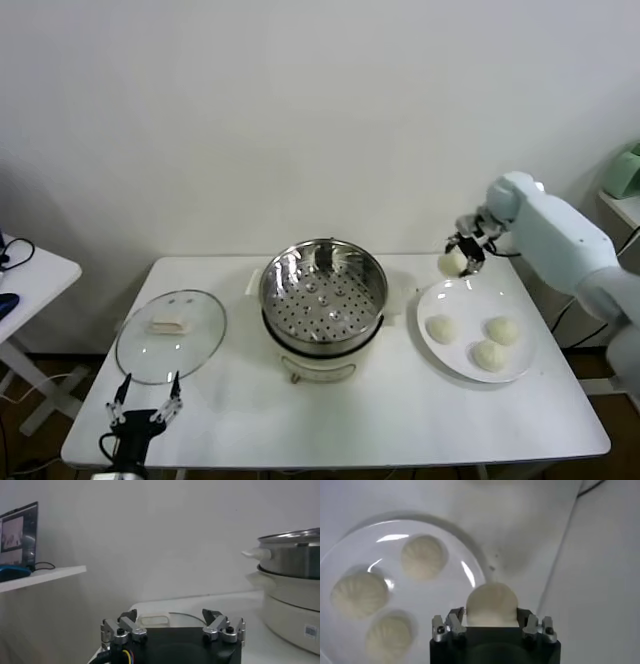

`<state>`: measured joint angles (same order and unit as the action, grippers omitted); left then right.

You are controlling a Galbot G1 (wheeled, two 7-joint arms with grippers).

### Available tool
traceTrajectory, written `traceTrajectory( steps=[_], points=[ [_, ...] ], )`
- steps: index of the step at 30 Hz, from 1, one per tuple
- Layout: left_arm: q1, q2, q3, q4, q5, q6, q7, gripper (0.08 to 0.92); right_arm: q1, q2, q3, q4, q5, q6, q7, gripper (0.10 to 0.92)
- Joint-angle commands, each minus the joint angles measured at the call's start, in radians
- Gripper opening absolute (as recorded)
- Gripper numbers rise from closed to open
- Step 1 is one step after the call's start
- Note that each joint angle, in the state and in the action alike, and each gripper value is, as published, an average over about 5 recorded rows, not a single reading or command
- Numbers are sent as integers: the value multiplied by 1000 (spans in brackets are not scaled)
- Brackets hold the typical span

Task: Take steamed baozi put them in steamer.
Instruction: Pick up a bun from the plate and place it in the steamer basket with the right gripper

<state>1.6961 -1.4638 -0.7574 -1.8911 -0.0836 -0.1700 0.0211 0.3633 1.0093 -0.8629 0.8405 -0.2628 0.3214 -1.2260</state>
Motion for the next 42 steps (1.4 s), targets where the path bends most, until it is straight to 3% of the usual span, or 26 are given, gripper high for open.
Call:
traceTrajectory(
  steps=[1, 8, 19, 33, 42],
  points=[
    [-1, -1, 3, -3, 7, 5, -1, 823, 219, 22, -216, 370, 45, 49, -22, 703],
    [2, -4, 10, -10, 14, 7, -3, 823, 178, 158, -206, 430, -56, 109, -18, 696],
    [10, -3, 8, -18, 9, 7, -3, 823, 49, 374, -159, 283, -252, 214, 2, 696],
    [10, -3, 8, -25, 5, 7, 1, 823, -58, 415, -140, 148, -458, 279, 48, 696],
    [11, 1, 8, -23, 5, 3, 5, 823, -86, 412, -122, 118, -480, 281, 57, 696]
  ],
)
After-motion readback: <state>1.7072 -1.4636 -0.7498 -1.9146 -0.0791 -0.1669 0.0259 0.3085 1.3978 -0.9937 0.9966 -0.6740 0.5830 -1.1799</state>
